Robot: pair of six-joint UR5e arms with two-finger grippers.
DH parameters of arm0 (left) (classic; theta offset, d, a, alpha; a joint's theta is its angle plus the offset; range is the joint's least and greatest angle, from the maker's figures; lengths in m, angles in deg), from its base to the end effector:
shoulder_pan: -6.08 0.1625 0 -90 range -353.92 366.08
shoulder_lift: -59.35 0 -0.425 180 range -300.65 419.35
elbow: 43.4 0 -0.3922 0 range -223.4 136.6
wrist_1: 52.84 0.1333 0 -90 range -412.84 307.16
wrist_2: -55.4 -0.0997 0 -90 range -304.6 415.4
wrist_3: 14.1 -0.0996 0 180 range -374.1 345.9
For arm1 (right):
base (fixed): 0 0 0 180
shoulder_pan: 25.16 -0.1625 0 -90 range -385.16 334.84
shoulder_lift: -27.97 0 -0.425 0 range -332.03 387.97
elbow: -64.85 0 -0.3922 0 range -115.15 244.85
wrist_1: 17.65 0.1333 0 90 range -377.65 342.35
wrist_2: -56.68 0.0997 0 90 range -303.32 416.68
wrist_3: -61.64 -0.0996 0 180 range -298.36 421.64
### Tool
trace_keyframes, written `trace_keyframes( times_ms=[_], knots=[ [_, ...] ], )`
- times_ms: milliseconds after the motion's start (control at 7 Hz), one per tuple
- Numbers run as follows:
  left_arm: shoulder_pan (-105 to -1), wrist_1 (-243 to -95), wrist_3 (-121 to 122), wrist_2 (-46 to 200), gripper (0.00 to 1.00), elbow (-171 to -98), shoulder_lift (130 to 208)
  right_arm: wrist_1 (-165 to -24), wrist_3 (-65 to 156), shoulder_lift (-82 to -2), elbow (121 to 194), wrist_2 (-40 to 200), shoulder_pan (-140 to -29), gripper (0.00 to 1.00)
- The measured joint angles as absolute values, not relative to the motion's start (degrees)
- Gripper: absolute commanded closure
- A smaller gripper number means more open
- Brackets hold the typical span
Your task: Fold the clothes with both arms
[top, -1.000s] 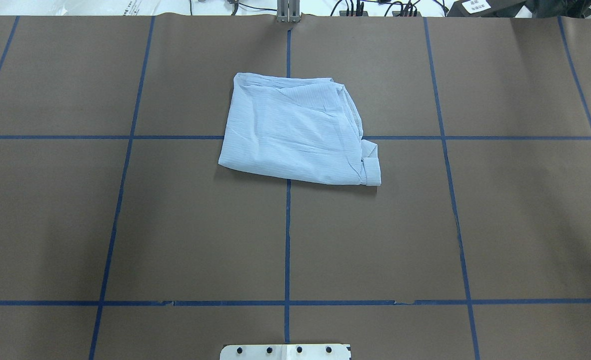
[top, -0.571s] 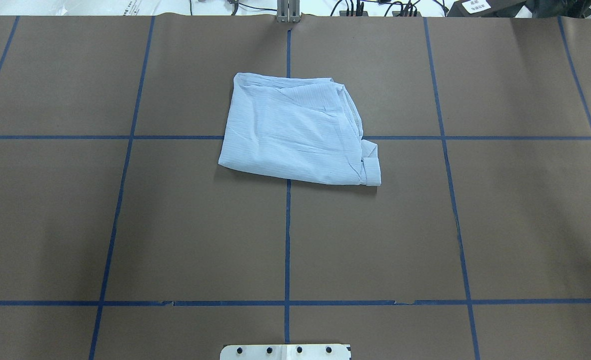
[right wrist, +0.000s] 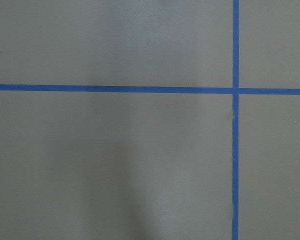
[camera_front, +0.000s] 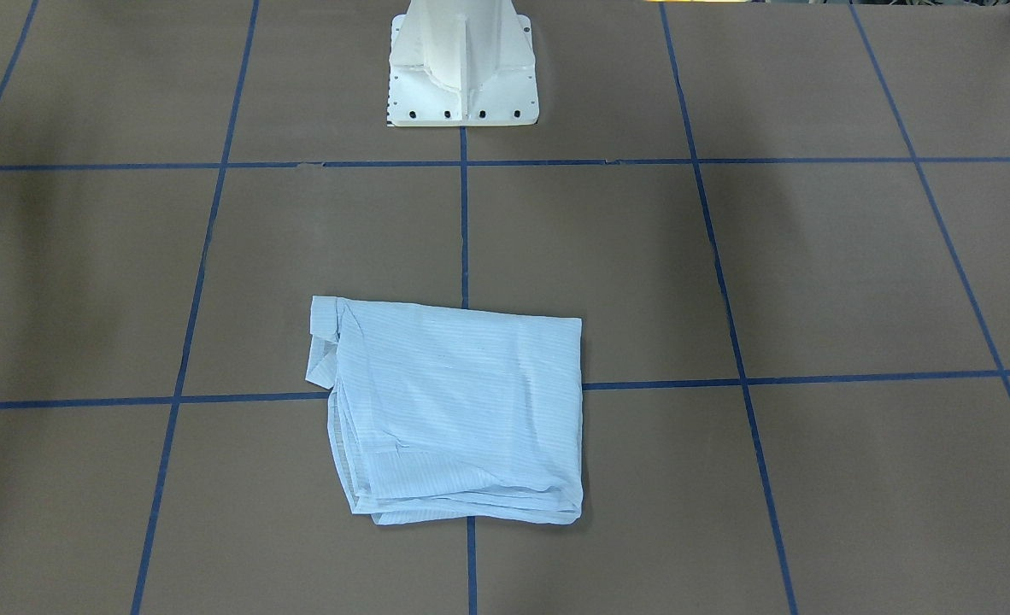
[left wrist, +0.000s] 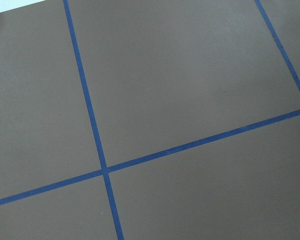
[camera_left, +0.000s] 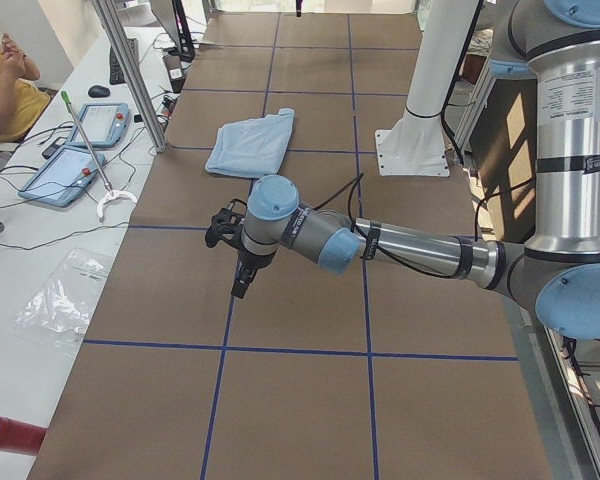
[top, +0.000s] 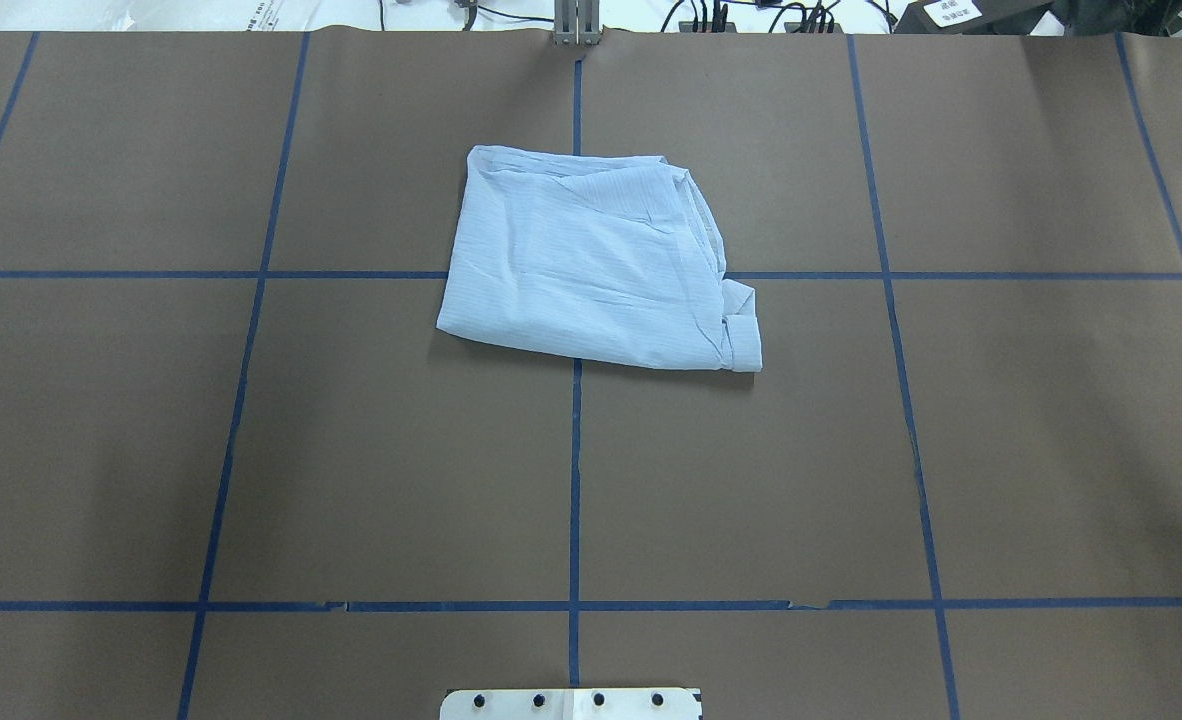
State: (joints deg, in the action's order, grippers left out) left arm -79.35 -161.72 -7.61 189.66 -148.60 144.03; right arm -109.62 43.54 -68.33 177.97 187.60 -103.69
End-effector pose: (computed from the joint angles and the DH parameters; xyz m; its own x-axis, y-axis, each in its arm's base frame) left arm -0.0262 -0.4723 0.5329 0.6906 0.2905 -0.6623 0.0083 0.9125 0.4089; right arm -0.0217 -0.4491 0.5186 0.7319 -0.0049 0.6814 -0.0370 0.9982 0.0469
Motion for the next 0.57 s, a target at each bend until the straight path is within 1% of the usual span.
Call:
trace_keyframes(
  times_ms=[571],
  knots=[
    [-79.24,-161.73,-7.6,189.69,0.0,-148.96,144.41,-109.59,43.49,-68.44,178.16,188.03,-103.73,0.0]
  ],
)
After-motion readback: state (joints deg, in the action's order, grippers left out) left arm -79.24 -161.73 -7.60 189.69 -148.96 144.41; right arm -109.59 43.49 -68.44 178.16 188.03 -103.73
